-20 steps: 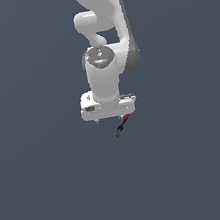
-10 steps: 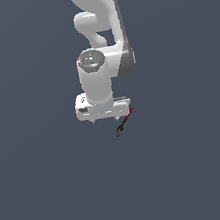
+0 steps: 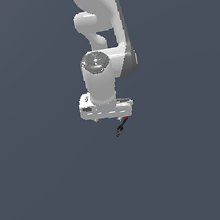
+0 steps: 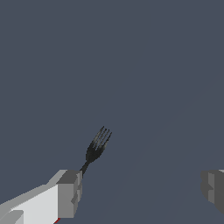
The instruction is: Pick up the object and move it to a goal position.
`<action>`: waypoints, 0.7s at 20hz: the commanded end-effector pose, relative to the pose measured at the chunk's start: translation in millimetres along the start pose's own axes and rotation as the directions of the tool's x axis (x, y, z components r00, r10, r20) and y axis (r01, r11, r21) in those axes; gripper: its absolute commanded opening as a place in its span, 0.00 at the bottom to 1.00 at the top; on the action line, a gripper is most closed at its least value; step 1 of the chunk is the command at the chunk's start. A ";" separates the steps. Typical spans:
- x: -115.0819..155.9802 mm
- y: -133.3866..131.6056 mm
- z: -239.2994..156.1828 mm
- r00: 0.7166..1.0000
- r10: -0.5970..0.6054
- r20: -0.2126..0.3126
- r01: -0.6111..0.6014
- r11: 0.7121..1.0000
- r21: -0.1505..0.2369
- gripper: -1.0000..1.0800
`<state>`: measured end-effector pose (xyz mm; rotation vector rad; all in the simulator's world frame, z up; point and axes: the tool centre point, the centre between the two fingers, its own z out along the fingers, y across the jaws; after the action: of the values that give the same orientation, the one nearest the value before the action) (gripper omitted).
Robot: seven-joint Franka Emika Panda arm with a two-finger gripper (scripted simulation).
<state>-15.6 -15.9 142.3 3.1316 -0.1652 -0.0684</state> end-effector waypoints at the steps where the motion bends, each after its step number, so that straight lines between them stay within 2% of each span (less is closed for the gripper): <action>1: -3.0 -5.4 5.4 1.000 0.028 -0.002 -0.028 1.000 0.001 0.96; 8: -16.5 -25.6 26.9 0.989 0.147 -0.010 -0.147 0.989 0.006 0.96; 14: -33.0 -45.1 48.6 0.962 0.272 -0.019 -0.272 0.962 0.013 0.96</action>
<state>-41.7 27.0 100.1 3.0917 -0.5429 -0.0388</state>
